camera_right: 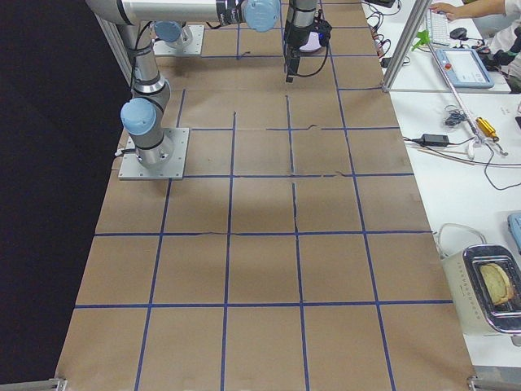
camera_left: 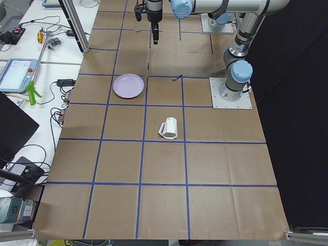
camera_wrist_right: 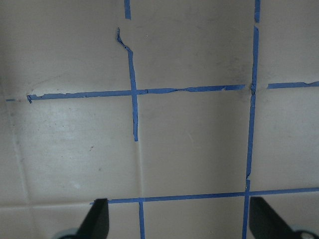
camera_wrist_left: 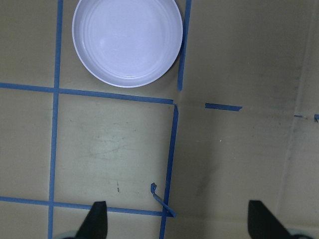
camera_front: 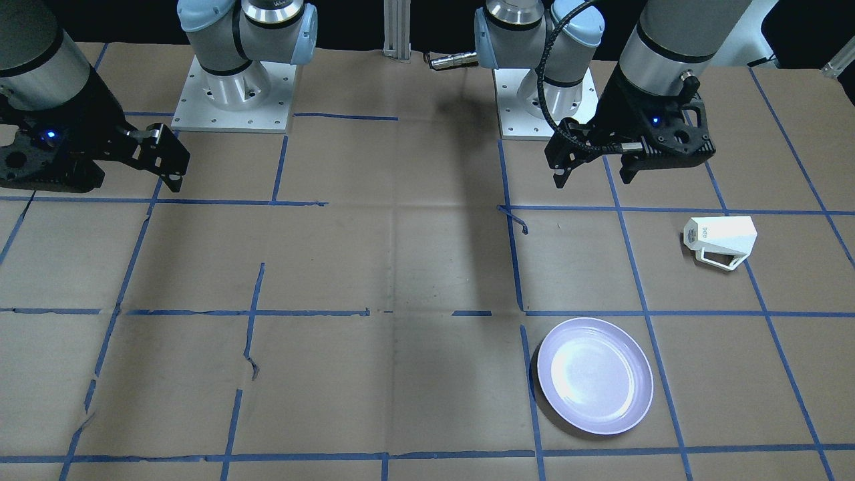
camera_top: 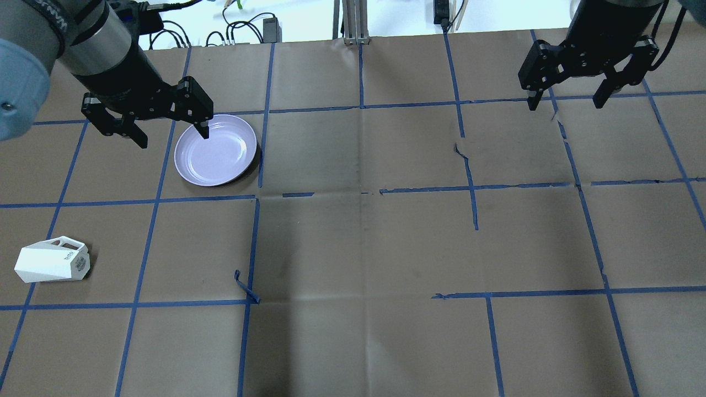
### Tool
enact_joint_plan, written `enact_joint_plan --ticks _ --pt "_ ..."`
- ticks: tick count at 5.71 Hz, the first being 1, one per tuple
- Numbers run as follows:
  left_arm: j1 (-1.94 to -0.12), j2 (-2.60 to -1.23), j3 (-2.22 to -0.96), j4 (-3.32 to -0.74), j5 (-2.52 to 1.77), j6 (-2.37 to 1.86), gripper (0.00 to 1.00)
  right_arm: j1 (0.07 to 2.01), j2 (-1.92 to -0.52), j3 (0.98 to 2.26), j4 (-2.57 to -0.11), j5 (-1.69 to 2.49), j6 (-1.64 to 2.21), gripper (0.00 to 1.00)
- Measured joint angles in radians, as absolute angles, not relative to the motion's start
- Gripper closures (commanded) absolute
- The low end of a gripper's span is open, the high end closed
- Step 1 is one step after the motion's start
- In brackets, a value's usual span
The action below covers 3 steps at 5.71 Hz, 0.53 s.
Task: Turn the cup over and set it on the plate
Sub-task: 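Move the left gripper down to the white faceted cup lying on its side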
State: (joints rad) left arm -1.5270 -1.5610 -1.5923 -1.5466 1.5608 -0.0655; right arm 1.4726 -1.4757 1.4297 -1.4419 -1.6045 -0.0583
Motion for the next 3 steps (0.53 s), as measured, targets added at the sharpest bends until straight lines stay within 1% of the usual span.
enact_joint_plan --ticks 2,3 --pt "-1.496 -1.546 -1.592 -1.527 1.568 -0.038 0.01 1.473 -1.476 1.43 -1.442 -1.605 -0.058 0.0" --pt "-1.427 -1.537 -1.593 -1.526 1.569 0.001 0.01 1.473 -1.476 1.43 -1.442 -1.605 -0.058 0.0"
